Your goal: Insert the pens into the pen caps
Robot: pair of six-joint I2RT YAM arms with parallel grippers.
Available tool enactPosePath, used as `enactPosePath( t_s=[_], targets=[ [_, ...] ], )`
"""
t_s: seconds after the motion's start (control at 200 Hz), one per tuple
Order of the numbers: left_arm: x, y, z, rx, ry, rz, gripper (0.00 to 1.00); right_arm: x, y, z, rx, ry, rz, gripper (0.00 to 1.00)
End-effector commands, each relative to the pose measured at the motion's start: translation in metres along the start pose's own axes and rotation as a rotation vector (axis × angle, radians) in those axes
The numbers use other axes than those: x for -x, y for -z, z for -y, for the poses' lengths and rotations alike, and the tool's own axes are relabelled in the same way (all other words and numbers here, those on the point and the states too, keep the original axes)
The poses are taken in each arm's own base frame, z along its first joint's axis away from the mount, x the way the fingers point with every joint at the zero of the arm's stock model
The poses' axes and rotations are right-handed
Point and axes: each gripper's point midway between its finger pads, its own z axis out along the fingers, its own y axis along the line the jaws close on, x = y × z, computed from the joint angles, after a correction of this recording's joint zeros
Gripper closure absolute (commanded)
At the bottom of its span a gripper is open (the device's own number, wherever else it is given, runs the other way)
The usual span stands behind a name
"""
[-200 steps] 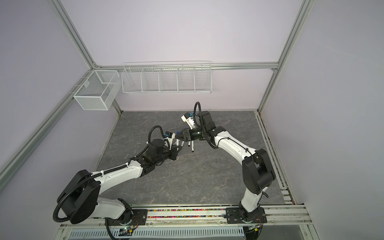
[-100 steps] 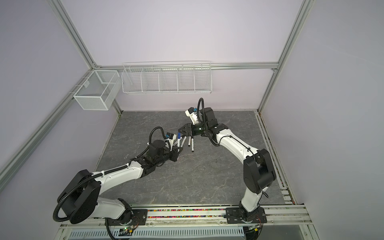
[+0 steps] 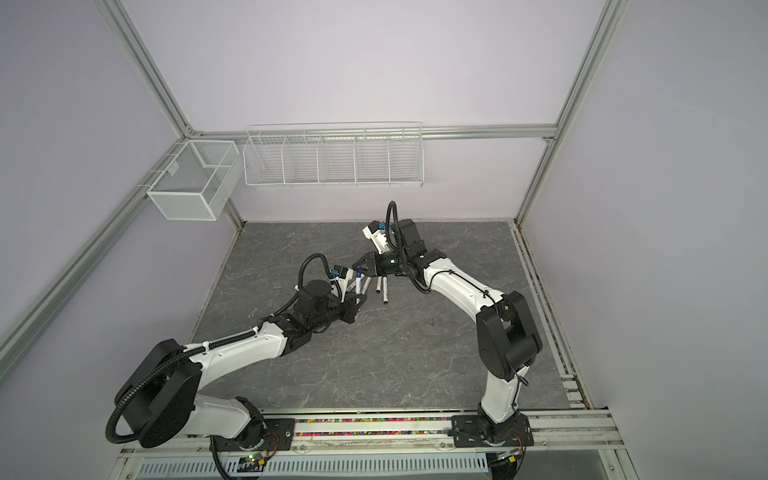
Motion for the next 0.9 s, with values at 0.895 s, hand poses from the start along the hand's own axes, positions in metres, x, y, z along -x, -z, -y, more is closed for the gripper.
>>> enactPosePath(
  t_s=[0.895],
  targets=[
    [0.129, 0.036, -0.034, 0.059, 0.115, 0.418, 1.0, -0.134, -0.004, 0.047, -0.005, -0.161, -0.387, 0.93]
  ],
)
